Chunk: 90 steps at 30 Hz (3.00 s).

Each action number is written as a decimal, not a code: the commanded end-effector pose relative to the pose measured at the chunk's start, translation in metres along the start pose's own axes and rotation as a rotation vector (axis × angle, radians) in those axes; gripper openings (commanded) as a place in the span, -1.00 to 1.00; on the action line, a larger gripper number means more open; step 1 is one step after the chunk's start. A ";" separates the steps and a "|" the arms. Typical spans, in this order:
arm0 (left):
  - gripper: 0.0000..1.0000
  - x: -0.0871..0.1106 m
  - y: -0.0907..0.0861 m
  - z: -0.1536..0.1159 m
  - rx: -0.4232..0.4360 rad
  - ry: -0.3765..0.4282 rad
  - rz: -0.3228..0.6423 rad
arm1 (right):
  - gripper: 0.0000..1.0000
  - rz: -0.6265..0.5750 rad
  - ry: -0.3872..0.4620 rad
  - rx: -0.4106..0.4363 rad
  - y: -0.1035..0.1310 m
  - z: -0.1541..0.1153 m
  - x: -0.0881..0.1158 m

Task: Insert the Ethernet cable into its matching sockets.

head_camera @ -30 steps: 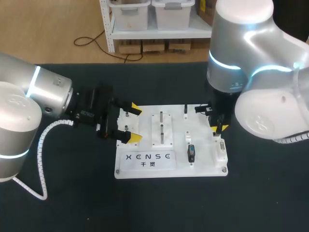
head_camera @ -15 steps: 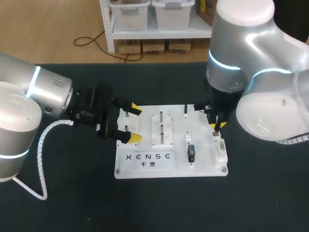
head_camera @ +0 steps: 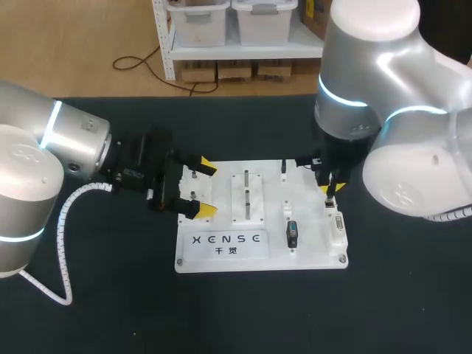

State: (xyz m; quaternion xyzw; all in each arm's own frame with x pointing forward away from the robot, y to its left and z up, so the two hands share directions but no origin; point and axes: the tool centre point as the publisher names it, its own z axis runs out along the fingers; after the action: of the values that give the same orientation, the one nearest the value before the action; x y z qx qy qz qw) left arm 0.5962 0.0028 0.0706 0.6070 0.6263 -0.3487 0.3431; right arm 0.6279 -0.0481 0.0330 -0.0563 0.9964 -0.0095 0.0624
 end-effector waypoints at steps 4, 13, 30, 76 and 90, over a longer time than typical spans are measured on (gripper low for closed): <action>1.00 0.002 0.000 0.000 -0.001 -0.005 0.002 | -1.00 0.002 0.007 0.002 -0.001 0.004 0.004; 1.00 0.002 0.000 0.000 -0.001 -0.005 0.002 | -1.00 0.008 0.025 0.004 -0.002 0.007 0.006; 1.00 0.002 0.000 0.000 -0.001 -0.005 0.002 | -1.00 -0.007 0.021 0.003 0.002 0.002 0.011; 1.00 0.002 0.000 0.000 -0.001 -0.005 0.002 | -1.00 0.014 0.029 0.015 -0.002 0.019 0.009; 1.00 0.002 0.000 0.000 -0.001 -0.005 0.002 | -1.00 0.008 0.047 0.035 -0.002 0.032 0.011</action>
State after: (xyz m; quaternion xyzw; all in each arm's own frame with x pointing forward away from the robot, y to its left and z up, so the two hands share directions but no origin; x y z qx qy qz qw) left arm 0.5962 0.0028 0.0706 0.6070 0.6263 -0.3487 0.3430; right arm 0.6198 -0.0507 0.0157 -0.0519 0.9975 -0.0264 0.0408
